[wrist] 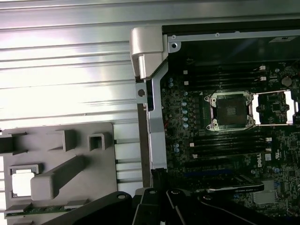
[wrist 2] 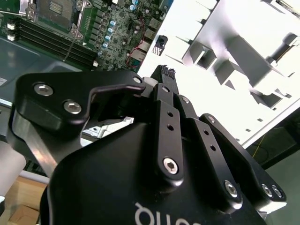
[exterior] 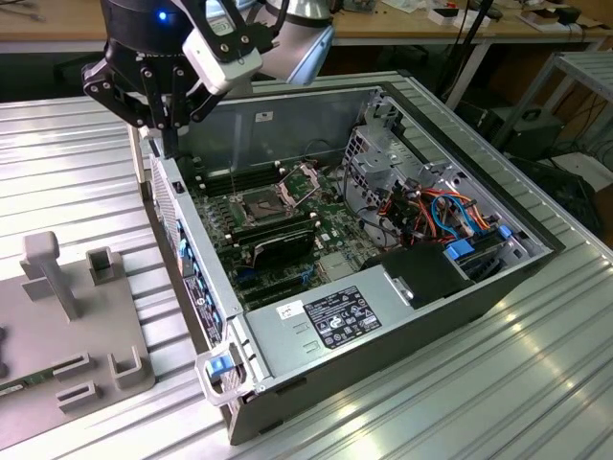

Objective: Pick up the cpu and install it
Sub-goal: 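Reach for the cpu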

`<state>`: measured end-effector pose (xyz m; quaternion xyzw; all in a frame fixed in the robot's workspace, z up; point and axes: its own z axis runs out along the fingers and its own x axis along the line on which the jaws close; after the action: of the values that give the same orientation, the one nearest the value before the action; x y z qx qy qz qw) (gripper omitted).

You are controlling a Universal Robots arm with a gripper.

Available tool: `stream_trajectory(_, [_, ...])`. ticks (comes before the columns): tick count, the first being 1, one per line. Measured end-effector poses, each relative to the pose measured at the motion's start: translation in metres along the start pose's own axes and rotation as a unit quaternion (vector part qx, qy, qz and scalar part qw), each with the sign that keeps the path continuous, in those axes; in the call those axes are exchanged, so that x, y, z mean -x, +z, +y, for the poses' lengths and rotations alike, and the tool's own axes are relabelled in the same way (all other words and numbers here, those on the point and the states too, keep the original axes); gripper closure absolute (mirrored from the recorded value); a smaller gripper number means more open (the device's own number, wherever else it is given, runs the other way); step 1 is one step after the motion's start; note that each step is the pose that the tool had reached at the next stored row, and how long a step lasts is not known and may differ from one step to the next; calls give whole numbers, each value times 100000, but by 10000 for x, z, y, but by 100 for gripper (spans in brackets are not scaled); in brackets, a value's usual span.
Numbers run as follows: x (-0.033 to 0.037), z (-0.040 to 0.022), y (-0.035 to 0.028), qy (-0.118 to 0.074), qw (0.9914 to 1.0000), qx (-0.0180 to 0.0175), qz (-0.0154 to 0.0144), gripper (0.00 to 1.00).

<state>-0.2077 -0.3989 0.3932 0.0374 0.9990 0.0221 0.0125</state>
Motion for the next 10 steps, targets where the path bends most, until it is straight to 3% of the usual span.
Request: stream_trajectory(10, [-3, 0, 0, 1, 100000, -3, 2, 89])
